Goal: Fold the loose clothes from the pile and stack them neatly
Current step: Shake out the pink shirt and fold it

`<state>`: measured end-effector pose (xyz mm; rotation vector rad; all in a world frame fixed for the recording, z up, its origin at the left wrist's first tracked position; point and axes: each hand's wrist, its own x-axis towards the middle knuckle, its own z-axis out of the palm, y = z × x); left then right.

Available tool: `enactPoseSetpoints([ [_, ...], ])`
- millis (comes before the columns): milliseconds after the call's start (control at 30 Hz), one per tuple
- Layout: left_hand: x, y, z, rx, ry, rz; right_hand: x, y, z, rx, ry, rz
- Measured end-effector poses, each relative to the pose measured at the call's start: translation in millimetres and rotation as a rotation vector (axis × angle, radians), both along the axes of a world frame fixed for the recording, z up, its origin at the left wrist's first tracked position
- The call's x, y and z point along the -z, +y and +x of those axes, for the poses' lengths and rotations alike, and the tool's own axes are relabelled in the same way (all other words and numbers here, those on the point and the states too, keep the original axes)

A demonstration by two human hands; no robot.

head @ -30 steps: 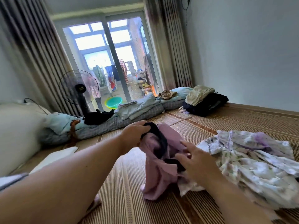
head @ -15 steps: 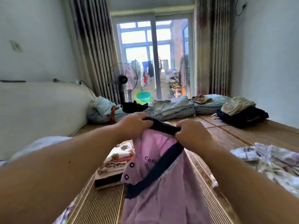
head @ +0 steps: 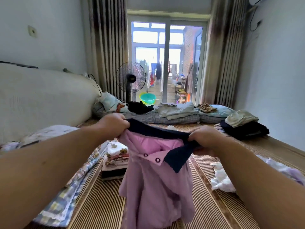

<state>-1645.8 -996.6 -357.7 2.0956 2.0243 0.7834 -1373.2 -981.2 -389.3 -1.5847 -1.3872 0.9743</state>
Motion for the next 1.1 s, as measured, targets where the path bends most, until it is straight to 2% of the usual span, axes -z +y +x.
enactPoseSetpoints([
  [33,9,-5,-1,-0.004,0.031,-0.033,1,-4,-5,-0.042,0.17,-0.04],
  [100,32,-15,4,0.097,-0.042,-0.113,3,-10,-14,-0.125,0.384,-0.116],
  [200,65,-29,31,0.296,-0.194,-0.23,11,-18,-28,-0.227,0.453,-0.194],
  [300,90,-30,61,0.321,-0.274,-0.191,18,-26,-32,-0.248,0.444,-0.173],
  [433,99,-26,64,0.28,-0.581,-0.325,24,-34,-17,-0.23,0.329,-0.075],
  [500,95,-23,55,0.286,-0.727,-0.428,27,-37,-2,-0.247,0.171,-0.012],
  [600,88,-17,39,0.303,-0.93,-0.641,40,-42,19,-0.284,-0.171,0.019],
  [667,86,-14,33,0.307,-1.013,-0.747,54,-43,28,-0.312,-0.214,-0.04],
  [733,87,-11,27,0.332,-1.041,-0.8,66,-45,33,-0.326,-0.103,-0.111],
  [800,91,-11,22,0.346,-0.983,-0.841,75,-47,36,-0.297,0.037,-0.158],
  [833,93,-14,21,0.32,-0.89,-0.841,79,-48,37,-0.27,0.104,-0.168],
  [933,105,-22,21,0.22,-0.456,-0.755,85,-47,39,-0.155,0.304,-0.19],
  [967,109,-25,23,0.202,-0.418,-0.749,85,-47,38,-0.131,0.369,-0.202],
  [1000,114,-27,23,0.199,-0.472,-0.766,85,-48,37,-0.114,0.428,-0.217],
  [1100,128,-33,25,0.213,-0.986,-0.837,87,-48,38,-0.1,0.57,-0.26],
])
